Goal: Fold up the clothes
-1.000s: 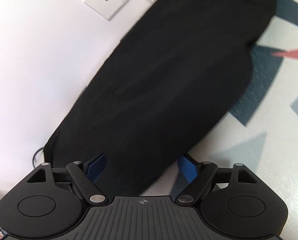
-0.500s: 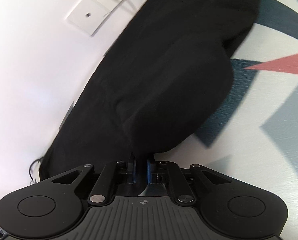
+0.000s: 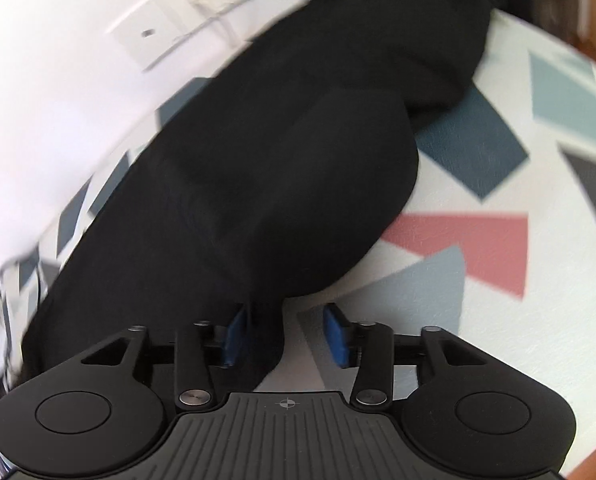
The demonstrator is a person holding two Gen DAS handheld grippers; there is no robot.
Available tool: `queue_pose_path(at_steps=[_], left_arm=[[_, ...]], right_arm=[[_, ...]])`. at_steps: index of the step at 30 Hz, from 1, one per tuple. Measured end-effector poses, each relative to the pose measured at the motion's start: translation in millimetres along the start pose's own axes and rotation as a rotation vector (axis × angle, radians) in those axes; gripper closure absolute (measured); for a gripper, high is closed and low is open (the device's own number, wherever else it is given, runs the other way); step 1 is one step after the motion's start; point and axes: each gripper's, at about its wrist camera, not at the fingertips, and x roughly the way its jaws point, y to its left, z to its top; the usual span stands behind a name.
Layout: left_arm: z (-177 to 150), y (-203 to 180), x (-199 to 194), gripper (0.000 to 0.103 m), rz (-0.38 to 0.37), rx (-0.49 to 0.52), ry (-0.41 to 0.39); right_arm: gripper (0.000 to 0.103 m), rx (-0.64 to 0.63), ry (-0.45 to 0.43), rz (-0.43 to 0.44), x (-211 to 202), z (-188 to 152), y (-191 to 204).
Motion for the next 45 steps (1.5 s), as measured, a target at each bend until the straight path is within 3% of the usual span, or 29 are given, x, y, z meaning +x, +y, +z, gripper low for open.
queue_pose_path(at_steps=[2,5,10,17,23,25,28,32,36,43,45], left_arm=[[-3,2,-10,0.033,0.0,0.057,-0.035],[-8,5,-18,0.033,0.002,0.143,-0.071],[-19,2,-20,0.033,-0.051,0.238,-0.083],[-31,-2,-15,0.028,-0.135,0.422,-0.139],[-34,-3,-12,0.028,-0.209,0.545,-0.171],[-33,-1,-11,0.028,-0.237,0.553,-0.174],[-31,2,-7,0.027,-0.266,0.563,-0.173],[-24,9,3,0.027,-0.292,0.543,-0.148],[-15,11,10,0.027,-0.332,0.532,-0.127],[-11,3,13,0.027,-0.401,0.623,-0.127],[-10,2,12,0.022,-0.415,0.651,-0.137]], right_arm=[[0.05,-0.079,-0.026,-0.006,-14,-8,8],[0.05,-0.198,-0.064,-0.015,-34,-20,21],[0.049,-0.406,-0.09,0.036,-38,-35,92],[0.043,-0.71,0.026,0.259,-4,-93,210],[0.044,-0.919,0.13,0.221,34,-136,277],[0.045,-0.932,0.116,0.179,37,-138,283],[0.053,-0.856,0.104,0.192,41,-128,287],[0.091,-0.743,0.079,0.224,46,-120,292],[0.096,-0.697,0.048,0.225,51,-116,296],[0.097,-0.572,-0.105,0.293,27,-87,299],[0.097,-0.567,-0.131,0.294,22,-80,301]])
